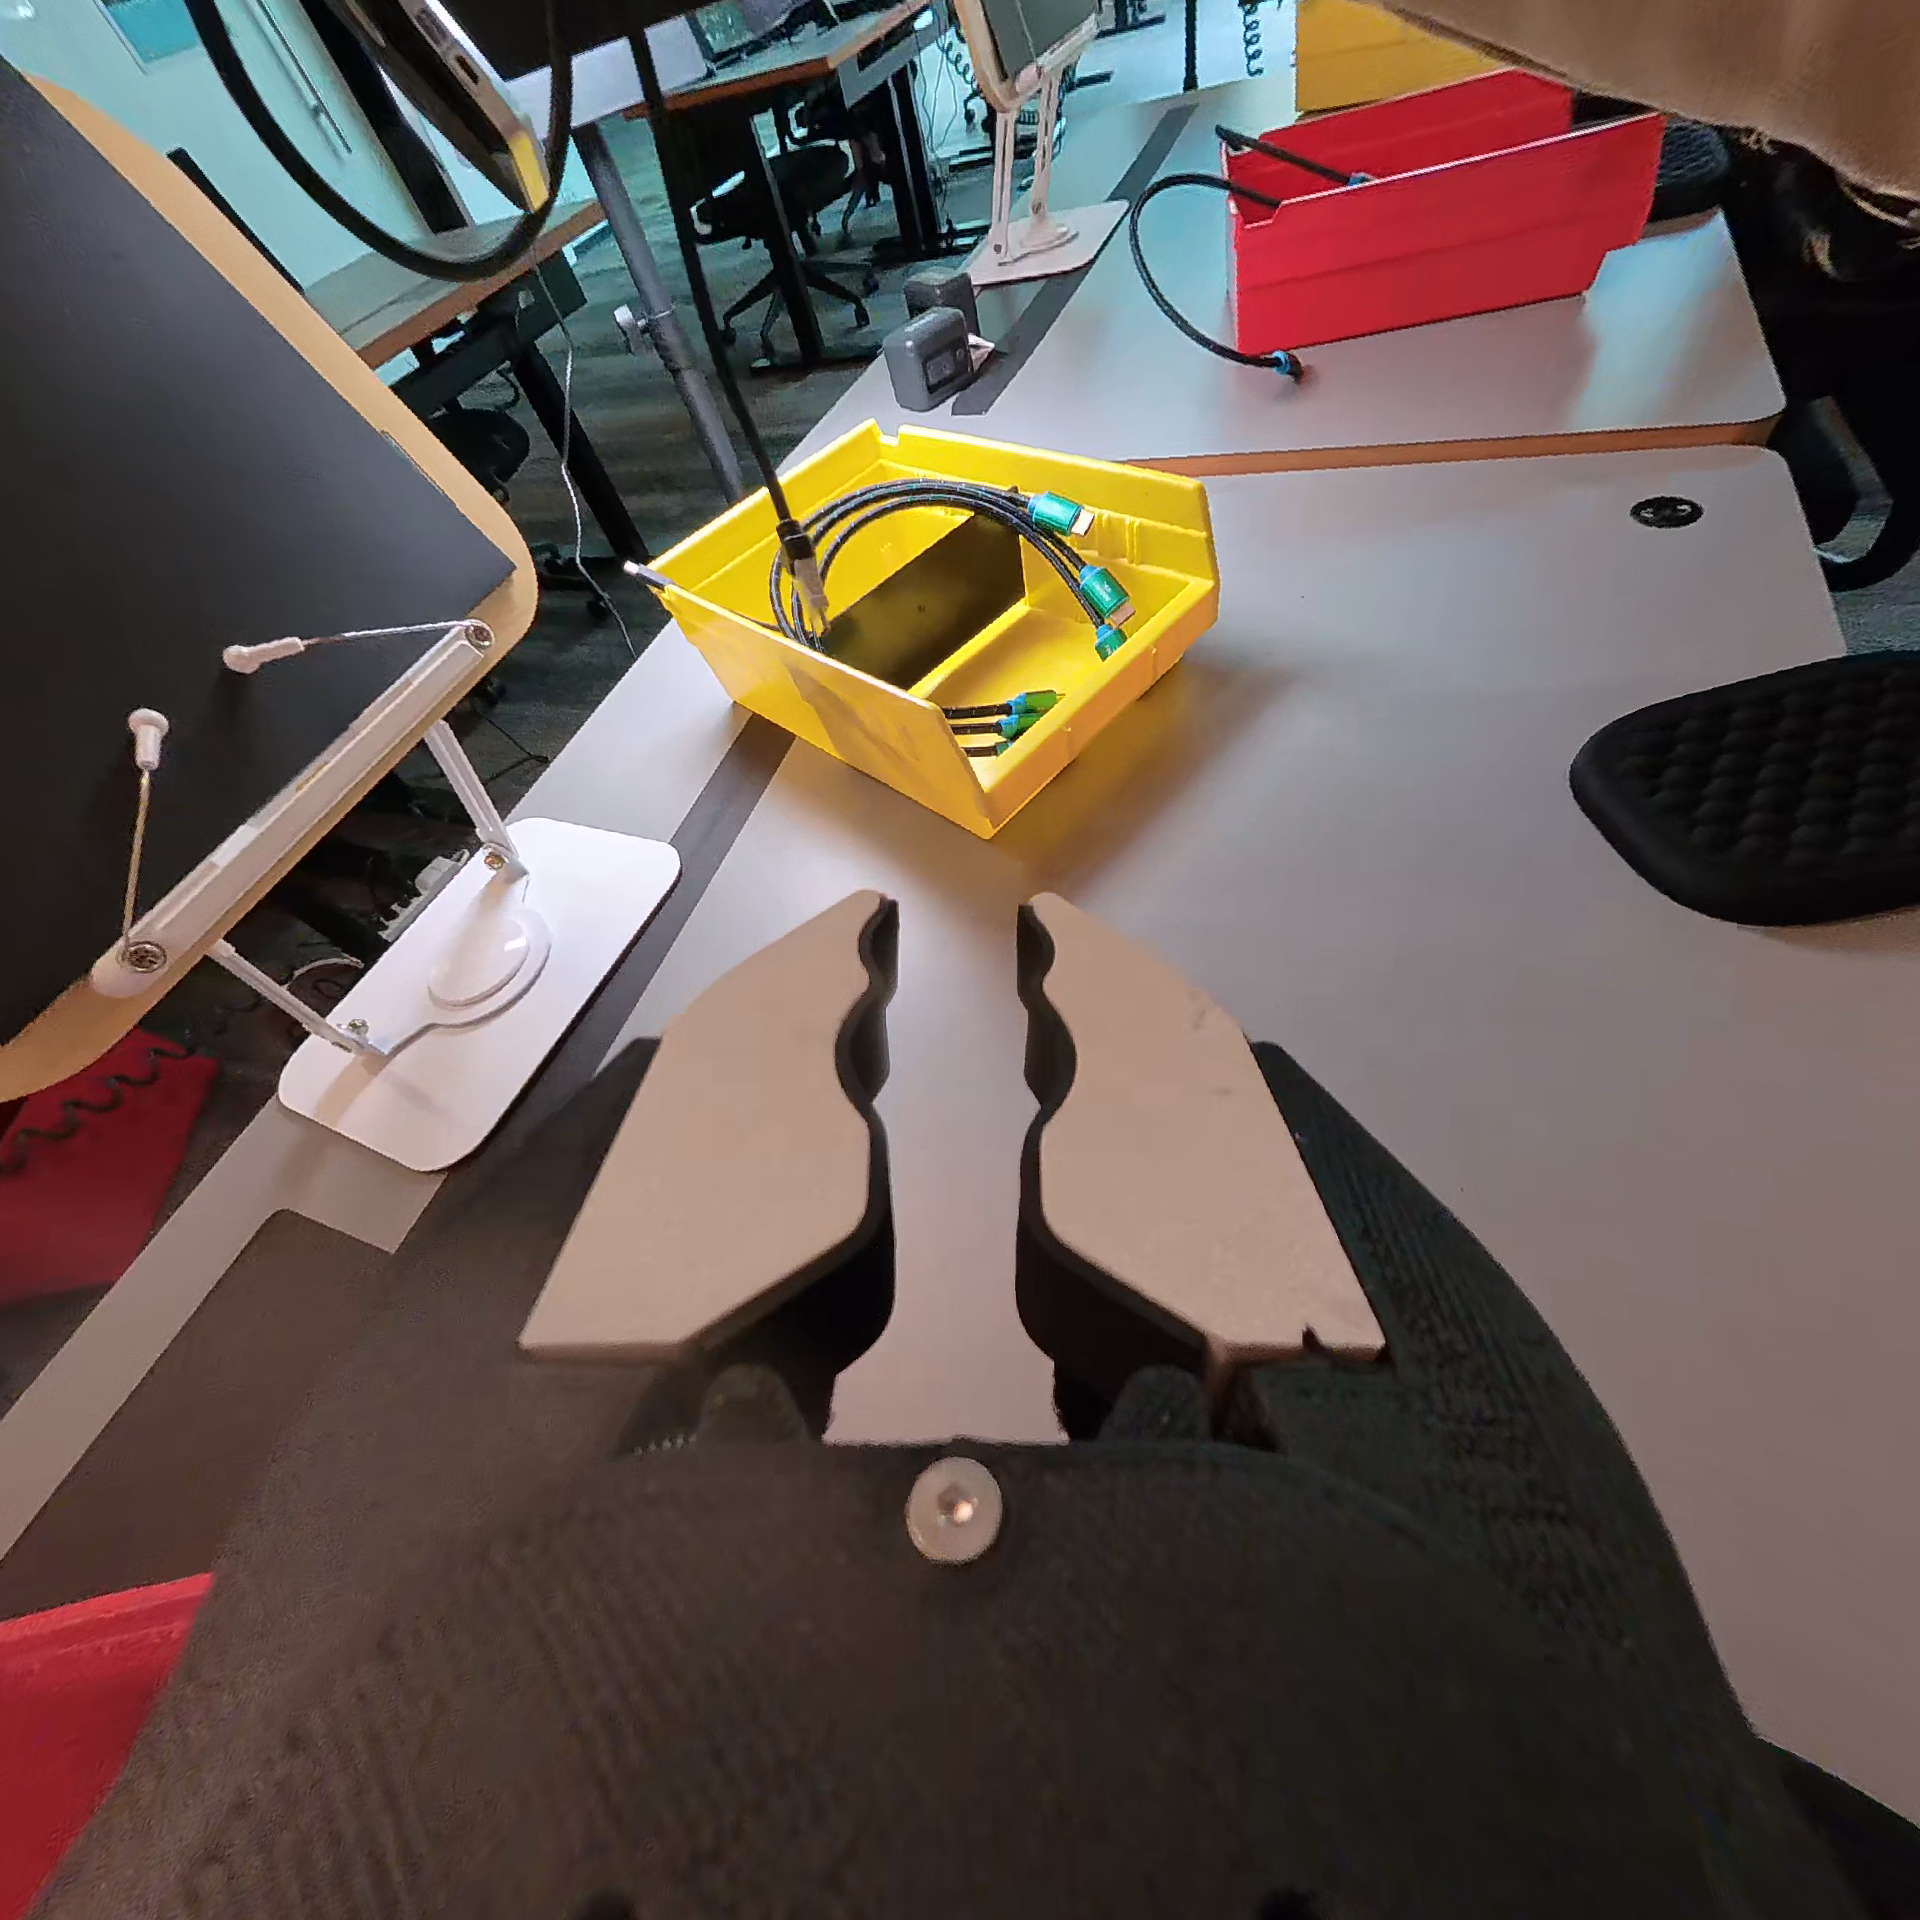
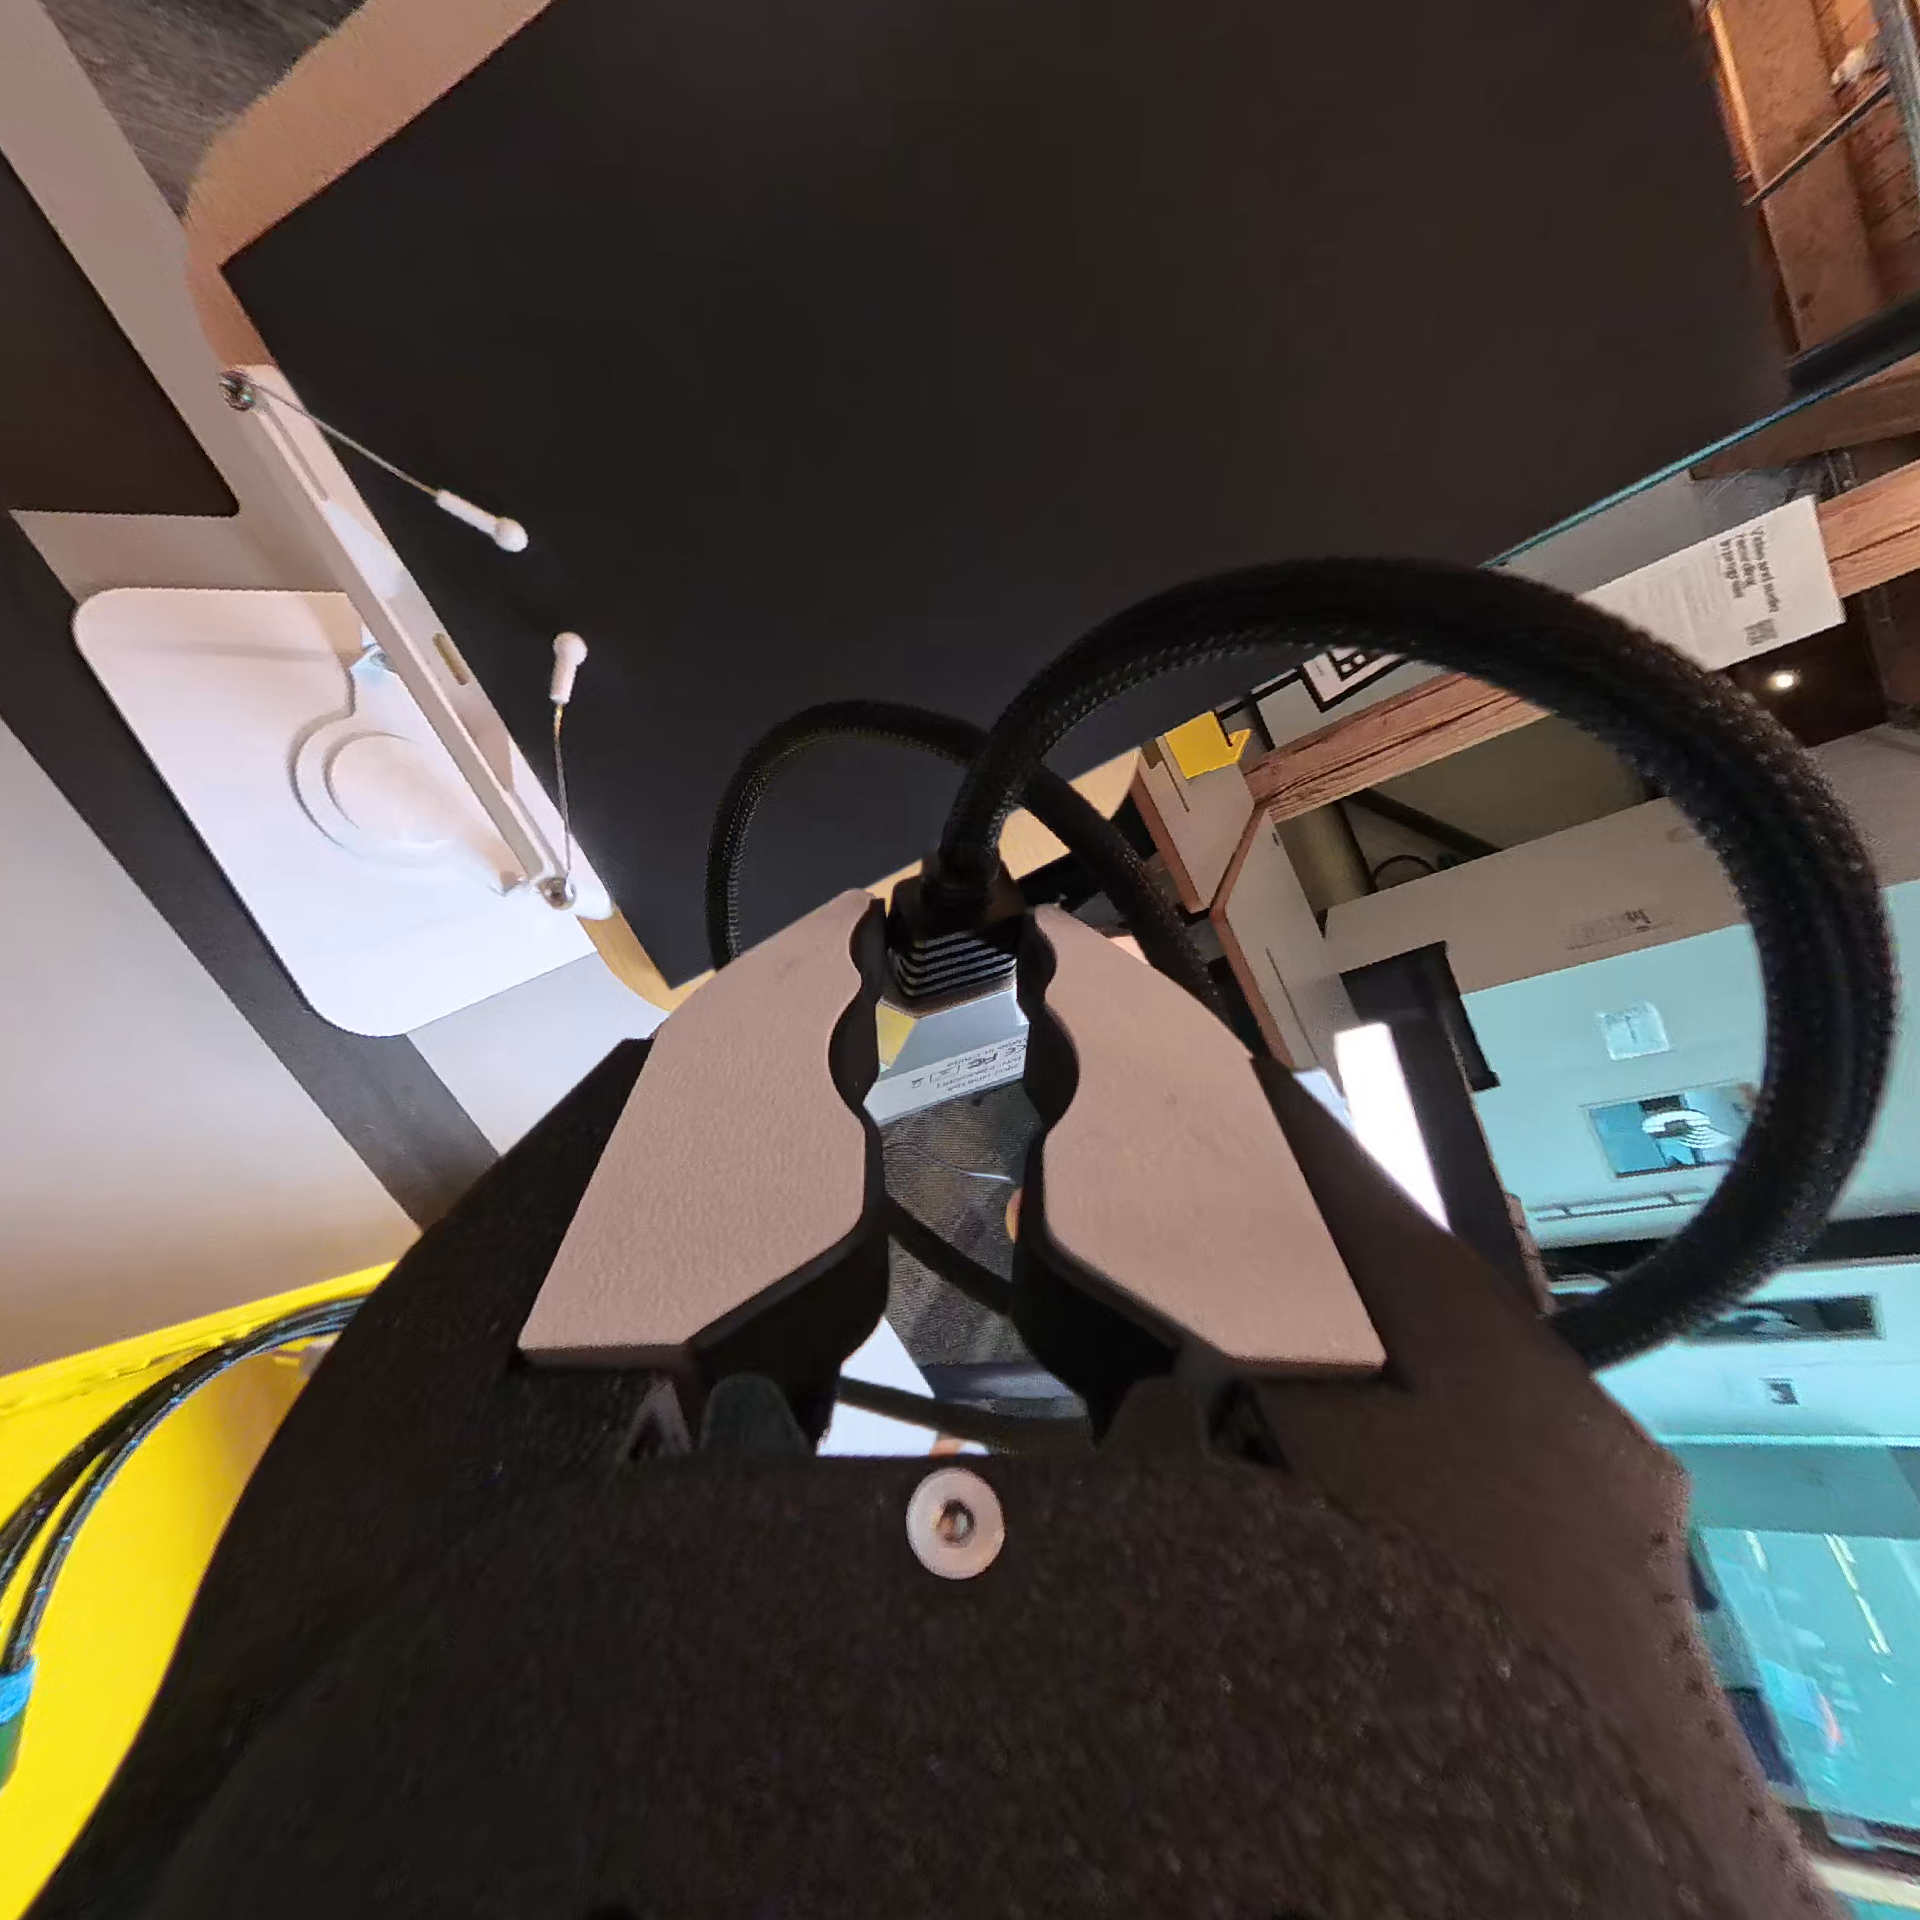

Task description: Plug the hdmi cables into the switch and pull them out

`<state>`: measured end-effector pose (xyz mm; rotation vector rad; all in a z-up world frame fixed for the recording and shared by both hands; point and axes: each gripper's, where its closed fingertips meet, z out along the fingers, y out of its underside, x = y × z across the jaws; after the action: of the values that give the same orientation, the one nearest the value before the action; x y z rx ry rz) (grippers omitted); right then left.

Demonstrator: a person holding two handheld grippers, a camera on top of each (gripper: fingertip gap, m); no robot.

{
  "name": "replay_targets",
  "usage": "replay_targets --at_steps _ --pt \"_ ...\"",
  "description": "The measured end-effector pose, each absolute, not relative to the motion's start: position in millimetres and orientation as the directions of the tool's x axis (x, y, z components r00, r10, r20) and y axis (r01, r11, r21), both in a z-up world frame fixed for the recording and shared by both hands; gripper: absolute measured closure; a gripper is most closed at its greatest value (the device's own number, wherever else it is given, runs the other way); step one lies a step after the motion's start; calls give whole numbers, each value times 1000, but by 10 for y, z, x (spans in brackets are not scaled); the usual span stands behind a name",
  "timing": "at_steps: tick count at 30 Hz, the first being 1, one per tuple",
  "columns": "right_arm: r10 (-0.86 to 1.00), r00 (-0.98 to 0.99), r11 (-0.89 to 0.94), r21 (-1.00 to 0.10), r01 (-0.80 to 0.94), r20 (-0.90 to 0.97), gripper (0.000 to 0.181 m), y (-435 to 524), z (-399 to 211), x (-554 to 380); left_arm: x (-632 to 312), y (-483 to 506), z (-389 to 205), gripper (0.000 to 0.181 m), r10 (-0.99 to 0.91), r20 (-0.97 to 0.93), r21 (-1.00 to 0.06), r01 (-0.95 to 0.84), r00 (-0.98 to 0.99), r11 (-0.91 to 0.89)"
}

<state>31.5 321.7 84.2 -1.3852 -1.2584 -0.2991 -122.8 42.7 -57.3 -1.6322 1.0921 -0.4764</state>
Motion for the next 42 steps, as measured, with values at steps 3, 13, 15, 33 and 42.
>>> replay_targets --at_steps 3,13,15,33,42 --pt "526 379 243 -561 791 762 157 3259 619 296 -1238 442 -586 159 -842 -202 -913 -407 500 -23" --pt "527 425 73 -537 841 736 157 3424 -486 870 -1286 436 -527 159 -846 -181 -929 -369 502 -21" --pt "509 439 33 -526 850 741 157 3489 -642 1003 -1276 439 -546 159 -846 -184 -926 -378 500 -23" --pt "721 362 -293 -213 932 591 157 3770 -1908 1274 -1206 513 -737 159 -861 -157 -910 -410 484 -65" --pt "825 486 -401 -307 863 288 140 3260 -1616 1087 -1232 540 -765 159 -862 -141 -911 -404 486 -78"
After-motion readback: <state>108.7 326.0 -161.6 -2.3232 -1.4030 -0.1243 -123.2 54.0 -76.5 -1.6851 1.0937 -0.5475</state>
